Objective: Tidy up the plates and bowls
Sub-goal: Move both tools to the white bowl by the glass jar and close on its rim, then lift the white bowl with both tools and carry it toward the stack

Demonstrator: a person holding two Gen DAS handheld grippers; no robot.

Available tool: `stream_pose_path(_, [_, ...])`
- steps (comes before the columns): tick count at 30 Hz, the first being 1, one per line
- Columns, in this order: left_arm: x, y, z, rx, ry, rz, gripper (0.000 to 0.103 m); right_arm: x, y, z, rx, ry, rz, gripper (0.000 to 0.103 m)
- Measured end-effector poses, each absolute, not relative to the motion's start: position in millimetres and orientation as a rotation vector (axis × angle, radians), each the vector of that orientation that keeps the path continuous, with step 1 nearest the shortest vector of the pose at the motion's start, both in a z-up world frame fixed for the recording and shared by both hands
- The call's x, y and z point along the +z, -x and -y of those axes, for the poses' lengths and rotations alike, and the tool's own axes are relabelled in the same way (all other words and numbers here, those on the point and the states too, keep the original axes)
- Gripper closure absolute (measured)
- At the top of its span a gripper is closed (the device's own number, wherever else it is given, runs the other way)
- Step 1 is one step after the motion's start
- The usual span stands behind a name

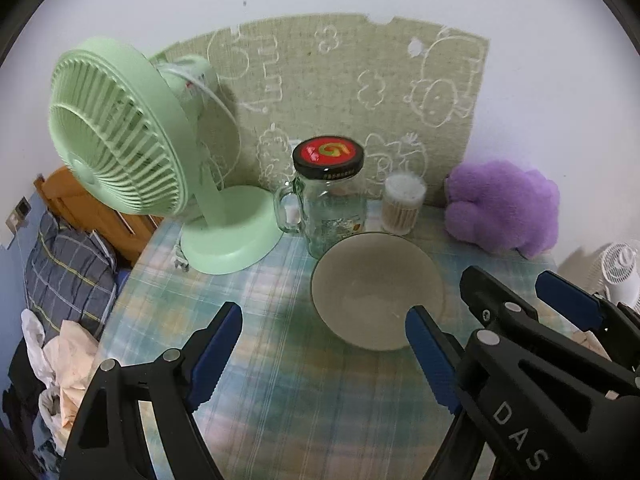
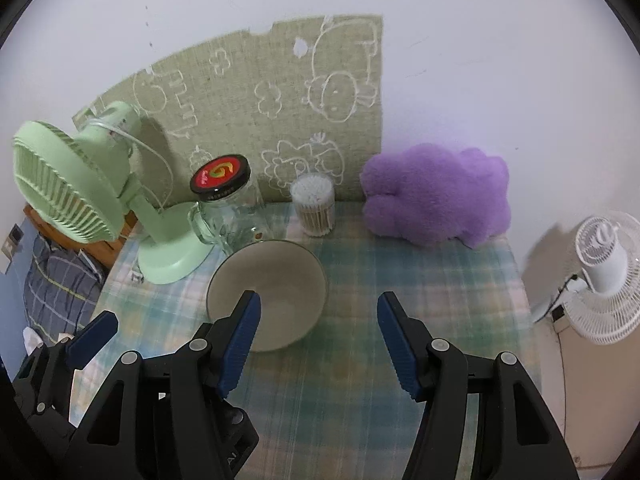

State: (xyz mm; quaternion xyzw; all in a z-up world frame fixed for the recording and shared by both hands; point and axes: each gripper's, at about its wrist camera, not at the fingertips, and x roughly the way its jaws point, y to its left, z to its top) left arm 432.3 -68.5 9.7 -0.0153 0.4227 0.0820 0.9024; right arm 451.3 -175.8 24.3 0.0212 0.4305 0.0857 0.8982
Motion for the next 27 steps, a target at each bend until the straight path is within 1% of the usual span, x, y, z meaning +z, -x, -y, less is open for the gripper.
stream_pose_path(5, [-8.4,-459.3,59.3,0.194,0.04,-0.88,0.019,4.0,-479.6,165.4,0.195,-0.054,-0.907,0.039])
stream_pose_path(7, [-16.4,-470.1,55.5,0.197,0.05,-0.886,0.022,-3.0,-489.2,162.5,0.195,-0.06,-0.911,0.039])
stream_pose_path(10, [-27.7,-482.1,50.2,0.202,0.057,-0.896,0.027,-13.7,-503.3,156.4,0.196,-0.065,-0.915,0.038])
stream_pose_path(12, [-35.1,-487.5,47.6,0.2,0.061,-0.906,0.033,-22.6,-511.7,153.0,0.199,-0.068,-0.926,0.039])
stream_pose_path(14, [-41.9,-492.8,45.9,0.198,0.06,-0.914,0.035,-30.4,-517.0,151.4,0.202,-0.07,-0.934,0.039])
stream_pose_path(17, [-52.6,-500.8,44.6,0.193,0.057,-0.925,0.043,-42.0,-524.4,149.3,0.201,-0.071,-0.946,0.039])
stream_pose_path(18, [-55.7,-502.7,44.4,0.189,0.058,-0.93,0.047,-45.5,-526.7,148.9,0.198,-0.075,-0.951,0.041])
stream_pose_path(19, [-59.6,-504.5,44.4,0.187,0.059,-0.936,0.048,-49.4,-528.6,149.1,0.193,-0.078,-0.955,0.046])
stream_pose_path(20, [-62.2,-505.5,44.4,0.188,0.058,-0.941,0.053,-53.2,-530.3,149.5,0.191,-0.082,-0.962,0.05])
stream_pose_path(21, [-64.3,-506.8,44.6,0.189,0.056,-0.946,0.058,-57.6,-532.4,149.6,0.191,-0.086,-0.971,0.051])
stream_pose_path(23, [-69.5,-508.4,44.2,0.187,0.047,-0.958,0.065,-63.7,-534.1,148.9,0.19,-0.084,-0.98,0.058])
stream_pose_path(27, [-76.4,-510.5,45.3,0.188,0.038,-0.975,0.076,-70.0,-534.8,148.2,0.167,-0.064,-0.975,0.067])
